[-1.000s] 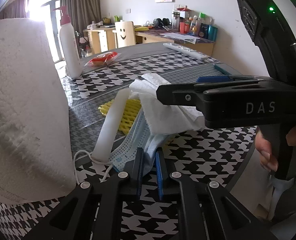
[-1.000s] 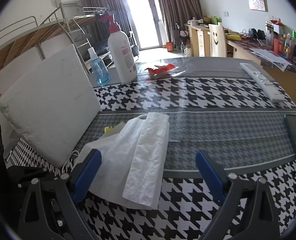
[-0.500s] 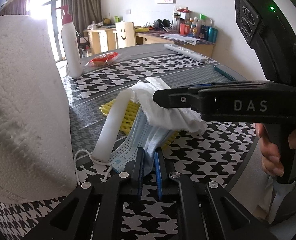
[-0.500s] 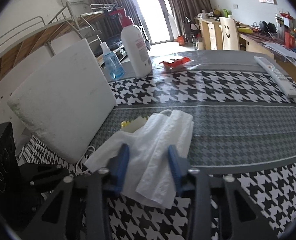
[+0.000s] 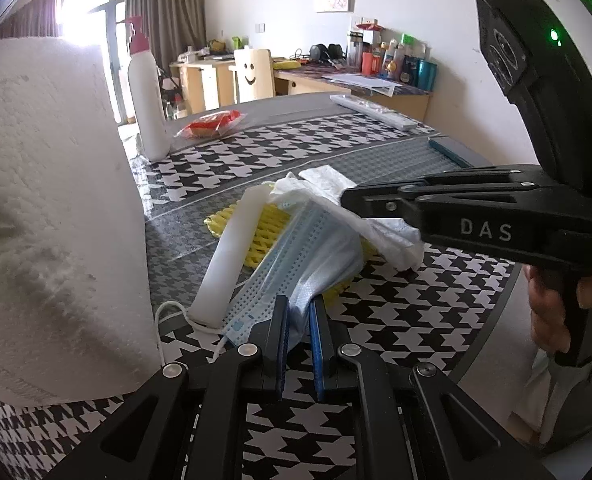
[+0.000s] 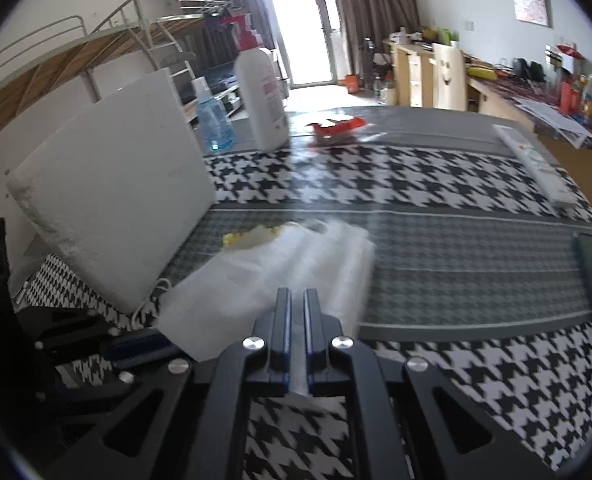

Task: Organize soft objects
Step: 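Close the right tool on the white tissue, reopen and grasp it again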

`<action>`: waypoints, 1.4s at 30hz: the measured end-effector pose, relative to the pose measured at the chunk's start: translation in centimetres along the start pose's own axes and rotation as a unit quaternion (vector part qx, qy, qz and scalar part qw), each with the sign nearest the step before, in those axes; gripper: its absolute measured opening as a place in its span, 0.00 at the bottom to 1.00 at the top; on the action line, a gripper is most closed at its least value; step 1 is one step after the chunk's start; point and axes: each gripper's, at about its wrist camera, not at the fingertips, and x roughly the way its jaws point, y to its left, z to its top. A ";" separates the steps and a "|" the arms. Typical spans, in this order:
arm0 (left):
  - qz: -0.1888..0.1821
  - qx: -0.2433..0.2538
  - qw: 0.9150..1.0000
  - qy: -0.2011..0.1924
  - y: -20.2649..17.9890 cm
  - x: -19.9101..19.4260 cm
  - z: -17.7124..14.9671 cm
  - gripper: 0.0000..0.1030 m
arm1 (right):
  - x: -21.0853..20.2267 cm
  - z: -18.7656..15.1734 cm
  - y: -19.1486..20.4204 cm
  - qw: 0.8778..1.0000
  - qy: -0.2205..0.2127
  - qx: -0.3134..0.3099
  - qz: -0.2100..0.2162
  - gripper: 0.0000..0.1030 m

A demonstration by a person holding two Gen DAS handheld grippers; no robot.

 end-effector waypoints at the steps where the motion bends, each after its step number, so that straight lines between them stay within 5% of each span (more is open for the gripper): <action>1: 0.001 0.000 1.000 -0.001 0.0 -0.1 0.0 0.11 | -0.1 -0.1 -0.3 1.000 0.002 0.004 -0.004 0.08; 8: 0.007 -0.002 1.000 -0.006 0.1 -1.2 -0.4 0.11 | -0.8 -0.6 -1.9 0.999 0.004 0.043 -0.011 0.09; 13: 0.007 -0.003 1.000 -0.014 0.0 -2.2 -0.6 0.08 | -1.3 -0.6 -1.4 0.999 -0.008 0.048 -0.004 0.60; 18: 0.009 -0.005 1.000 -0.023 0.2 -3.0 -0.5 0.05 | -1.7 -0.3 -0.8 0.999 -0.017 0.046 0.003 0.68; 42: 0.014 -0.019 0.999 -0.034 0.8 -4.7 -1.5 0.05 | -0.1 -0.9 0.6 0.998 0.001 0.048 0.030 0.70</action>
